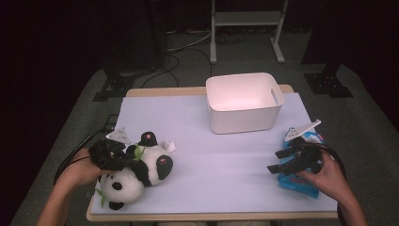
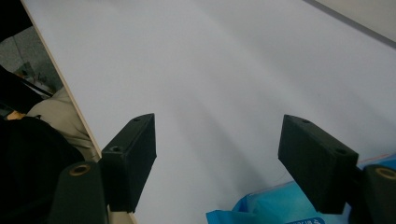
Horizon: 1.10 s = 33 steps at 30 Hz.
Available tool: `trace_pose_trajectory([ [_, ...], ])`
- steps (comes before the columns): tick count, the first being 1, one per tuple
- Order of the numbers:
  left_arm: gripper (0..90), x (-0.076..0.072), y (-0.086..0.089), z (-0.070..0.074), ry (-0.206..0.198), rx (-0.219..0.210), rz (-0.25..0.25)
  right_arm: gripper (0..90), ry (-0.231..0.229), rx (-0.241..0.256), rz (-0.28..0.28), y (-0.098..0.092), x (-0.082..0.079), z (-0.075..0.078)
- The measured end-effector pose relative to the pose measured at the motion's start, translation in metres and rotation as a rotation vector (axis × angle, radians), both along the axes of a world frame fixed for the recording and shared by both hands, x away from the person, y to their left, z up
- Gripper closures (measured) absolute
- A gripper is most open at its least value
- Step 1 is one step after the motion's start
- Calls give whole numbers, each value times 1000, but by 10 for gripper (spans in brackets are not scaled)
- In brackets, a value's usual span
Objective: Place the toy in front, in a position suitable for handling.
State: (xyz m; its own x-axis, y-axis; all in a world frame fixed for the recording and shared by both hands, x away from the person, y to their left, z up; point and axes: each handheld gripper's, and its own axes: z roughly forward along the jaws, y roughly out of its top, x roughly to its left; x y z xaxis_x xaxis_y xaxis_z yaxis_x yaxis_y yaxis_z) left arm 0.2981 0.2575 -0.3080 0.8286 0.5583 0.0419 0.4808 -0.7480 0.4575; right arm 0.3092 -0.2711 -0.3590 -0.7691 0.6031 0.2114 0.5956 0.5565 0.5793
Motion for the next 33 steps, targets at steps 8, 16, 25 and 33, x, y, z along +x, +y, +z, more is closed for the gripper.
trace_pose_trajectory([
  [8, 775, 2, 0, 4, 1, 7, -10, 265, -1, 1, 1, 0, -1, 1],
  [16, 779, 2, -2, 7, 2, 5, -14, 264, -2, 0, 5, 0, 0, 1],
  [25, 779, 3, -11, 15, 6, -2, -39, 263, 0, -5, 1, -2, 0, 0],
  [33, 779, 10, -38, 25, -12, 3, -94, 261, -8, -2, -9, -5, 0, 2],
])
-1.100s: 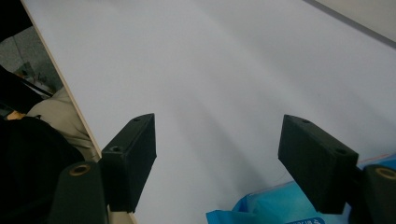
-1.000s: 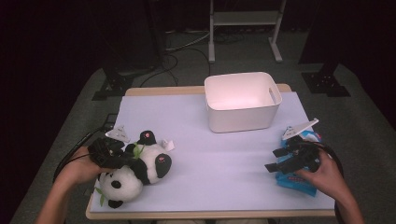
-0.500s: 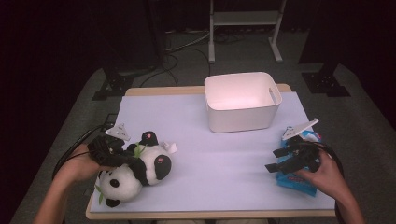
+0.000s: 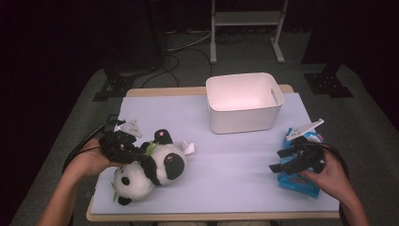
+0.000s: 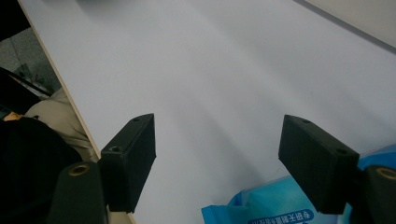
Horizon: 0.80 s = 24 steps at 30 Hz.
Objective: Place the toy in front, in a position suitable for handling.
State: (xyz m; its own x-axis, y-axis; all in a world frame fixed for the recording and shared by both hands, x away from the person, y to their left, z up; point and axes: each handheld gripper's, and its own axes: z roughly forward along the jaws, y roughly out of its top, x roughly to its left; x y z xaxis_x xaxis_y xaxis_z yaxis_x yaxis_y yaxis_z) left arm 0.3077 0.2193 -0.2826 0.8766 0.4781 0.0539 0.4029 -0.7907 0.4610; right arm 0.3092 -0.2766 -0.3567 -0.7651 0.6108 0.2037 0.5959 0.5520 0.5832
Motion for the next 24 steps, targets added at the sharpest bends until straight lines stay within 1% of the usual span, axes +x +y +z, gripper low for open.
trace_pose_trajectory([
  [4, 779, 5, -18, 9, -10, 6, -37, 260, -7, 0, -12, -4, 0, 2],
  [5, 779, 7, -23, 11, -9, 2, -46, 260, -6, 2, -18, -5, 0, 2],
  [7, 778, 10, -34, 14, -8, 6, -71, 260, -9, 3, -22, -7, 0, 3],
  [10, 778, 15, -51, 17, -11, 13, -107, 260, -12, 5, -32, -11, 0, 4],
  [12, 778, 18, -64, 19, -11, 6, -130, 260, -16, 10, -36, -13, 0, 5],
  [14, 778, 21, -76, 20, -18, 11, -156, 260, -19, 14, -44, -16, -1, 6],
  [16, 778, 24, -90, 21, -15, -1, -179, 260, -20, 16, -53, -18, -1, 7],
  [20, 777, 30, -118, 19, -11, -6, -236, 260, -32, 25, -62, -23, -2, 9],
  [23, 777, 34, -141, 16, -2, -18, -268, 259, -32, 27, -70, -26, -2, 10],
  [24, 777, 35, -147, 15, 2, -15, -279, 258, -32, 30, -73, -27, -2, 10],
])
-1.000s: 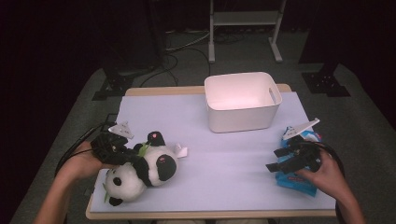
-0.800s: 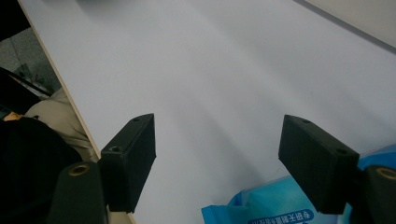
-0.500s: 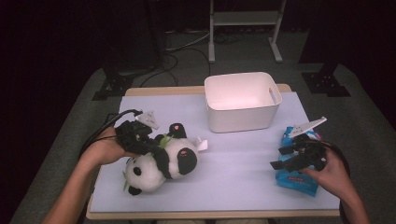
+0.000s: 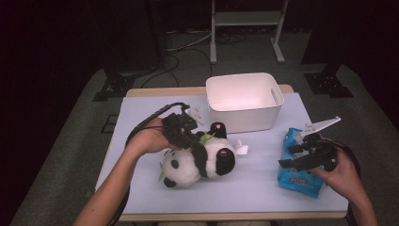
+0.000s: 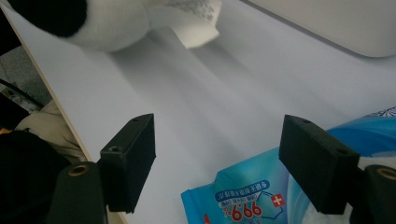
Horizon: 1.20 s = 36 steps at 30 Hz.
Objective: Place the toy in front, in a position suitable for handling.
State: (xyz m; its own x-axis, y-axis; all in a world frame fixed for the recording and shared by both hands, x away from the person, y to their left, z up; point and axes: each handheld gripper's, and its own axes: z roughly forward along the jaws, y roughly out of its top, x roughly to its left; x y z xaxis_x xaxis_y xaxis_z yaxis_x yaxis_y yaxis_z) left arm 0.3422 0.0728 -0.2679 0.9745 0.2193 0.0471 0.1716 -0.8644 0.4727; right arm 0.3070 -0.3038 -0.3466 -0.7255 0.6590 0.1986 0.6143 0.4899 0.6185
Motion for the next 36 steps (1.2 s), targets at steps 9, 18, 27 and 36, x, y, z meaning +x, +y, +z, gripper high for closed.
trace_pose_trajectory([
  [9, 776, 9, -52, -16, 33, 23, -80, 255, -10, 16, -28, -10, -1, 3],
  [18, 757, 9, -71, -42, 83, -22, -121, 246, -21, 36, -68, -23, -3, 7],
  [27, 600, -1, -45, -49, 105, -155, -116, 223, -10, 42, -103, -32, 0, 6],
  [36, 473, -17, -2, -53, 66, -266, -58, 198, 9, 7, -117, -42, 10, 12],
])
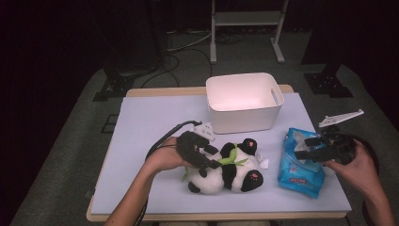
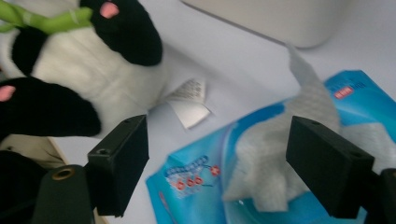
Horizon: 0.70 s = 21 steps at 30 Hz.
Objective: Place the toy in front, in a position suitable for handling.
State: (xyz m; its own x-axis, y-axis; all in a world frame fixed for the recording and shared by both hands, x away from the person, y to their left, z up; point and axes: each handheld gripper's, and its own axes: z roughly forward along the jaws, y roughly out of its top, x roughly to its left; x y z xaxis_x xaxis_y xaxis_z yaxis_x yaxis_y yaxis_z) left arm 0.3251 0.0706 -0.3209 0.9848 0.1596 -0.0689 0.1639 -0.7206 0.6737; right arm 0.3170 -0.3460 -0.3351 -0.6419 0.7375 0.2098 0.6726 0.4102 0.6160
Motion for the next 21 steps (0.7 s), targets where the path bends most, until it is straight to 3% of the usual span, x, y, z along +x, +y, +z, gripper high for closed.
trace_pose_trajectory([
  [4, 412, -6, 19, -4, -4, -37, 35, 195, 39, -37, -9, -4, 10, -2],
  [10, 331, -7, 40, -19, 14, -53, 81, 199, 62, -78, -16, -3, 21, -3],
  [12, 247, -6, 42, -25, 6, -58, 108, 217, 74, -94, -25, -3, 26, -4],
  [17, 172, -4, 41, -45, 38, -64, 119, 290, 116, -160, -59, 0, 36, -14],
  [21, 104, -1, 36, -63, 30, -55, 125, 384, 130, -194, -77, 1, 37, -22],
])
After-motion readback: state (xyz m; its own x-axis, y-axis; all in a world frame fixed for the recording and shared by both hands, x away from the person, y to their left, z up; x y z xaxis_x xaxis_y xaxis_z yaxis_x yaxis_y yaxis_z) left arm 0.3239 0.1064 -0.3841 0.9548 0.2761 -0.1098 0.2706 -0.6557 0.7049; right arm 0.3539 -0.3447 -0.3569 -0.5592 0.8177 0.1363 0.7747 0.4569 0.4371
